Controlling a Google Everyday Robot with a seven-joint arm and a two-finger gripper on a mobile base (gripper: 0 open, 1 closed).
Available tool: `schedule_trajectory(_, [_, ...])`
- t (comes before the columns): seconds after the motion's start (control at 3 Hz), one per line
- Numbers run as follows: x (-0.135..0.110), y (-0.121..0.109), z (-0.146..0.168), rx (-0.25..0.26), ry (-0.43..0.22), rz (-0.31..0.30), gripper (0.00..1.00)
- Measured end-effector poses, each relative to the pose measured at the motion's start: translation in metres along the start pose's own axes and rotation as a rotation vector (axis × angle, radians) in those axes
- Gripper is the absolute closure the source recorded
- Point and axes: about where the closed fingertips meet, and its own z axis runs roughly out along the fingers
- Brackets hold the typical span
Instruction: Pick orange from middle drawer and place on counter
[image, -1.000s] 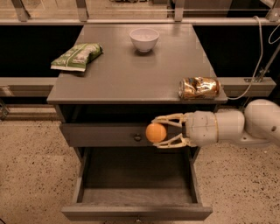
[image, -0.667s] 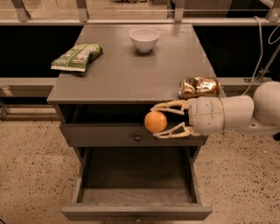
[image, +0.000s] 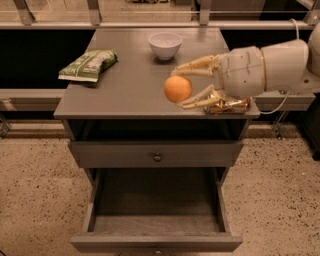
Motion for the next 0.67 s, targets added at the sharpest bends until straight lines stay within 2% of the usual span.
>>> schedule_trajectory(0.33, [0.036, -0.069, 0.004, 0.007, 0.065, 0.1, 1.0])
schedule_trajectory(0.67, [0.065, -0.12, 0.028, 0.014, 0.064, 0.165, 1.0])
